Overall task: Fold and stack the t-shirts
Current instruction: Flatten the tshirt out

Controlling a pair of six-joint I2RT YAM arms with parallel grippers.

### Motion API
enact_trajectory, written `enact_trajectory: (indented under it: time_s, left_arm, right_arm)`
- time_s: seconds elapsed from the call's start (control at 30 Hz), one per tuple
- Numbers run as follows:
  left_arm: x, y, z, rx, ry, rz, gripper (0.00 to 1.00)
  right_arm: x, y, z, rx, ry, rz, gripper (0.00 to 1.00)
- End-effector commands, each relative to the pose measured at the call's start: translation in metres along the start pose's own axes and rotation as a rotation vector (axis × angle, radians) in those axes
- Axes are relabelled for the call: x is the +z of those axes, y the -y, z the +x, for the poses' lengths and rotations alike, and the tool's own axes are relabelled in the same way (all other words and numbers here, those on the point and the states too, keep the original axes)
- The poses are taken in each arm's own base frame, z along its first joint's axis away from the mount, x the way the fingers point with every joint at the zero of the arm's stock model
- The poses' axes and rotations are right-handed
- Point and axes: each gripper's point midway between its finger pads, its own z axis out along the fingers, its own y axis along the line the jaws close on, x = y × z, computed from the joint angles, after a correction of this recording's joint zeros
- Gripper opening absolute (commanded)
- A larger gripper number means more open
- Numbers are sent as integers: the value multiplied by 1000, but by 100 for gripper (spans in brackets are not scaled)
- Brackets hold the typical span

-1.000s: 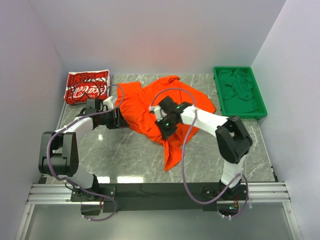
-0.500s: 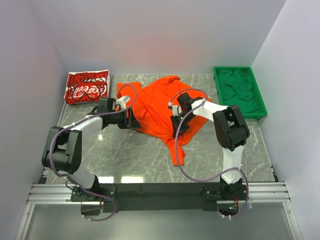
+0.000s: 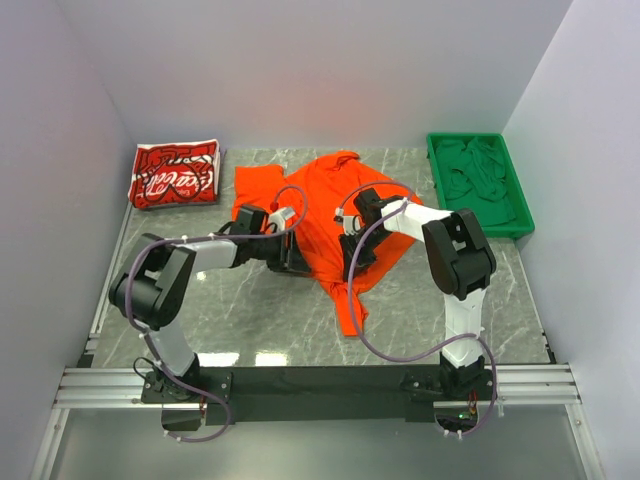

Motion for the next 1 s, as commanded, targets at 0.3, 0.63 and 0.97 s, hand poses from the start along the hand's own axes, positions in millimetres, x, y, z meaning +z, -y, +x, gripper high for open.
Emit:
enact_trajectory:
  time_s: [0.3, 0.63, 0.97]
  left_arm:
    - [17, -38, 15, -15, -121, -140, 40]
    - [-47, -43, 36, 130, -224, -268, 45]
    - [-111, -100, 33, 83, -331, -422, 45]
  right_arm:
    - [-26, -13, 1, -54, -1, -13, 6]
    - [-73, 46, -48, -40, 153, 220, 15]
    - [-54, 100, -10, 43, -35, 408, 16]
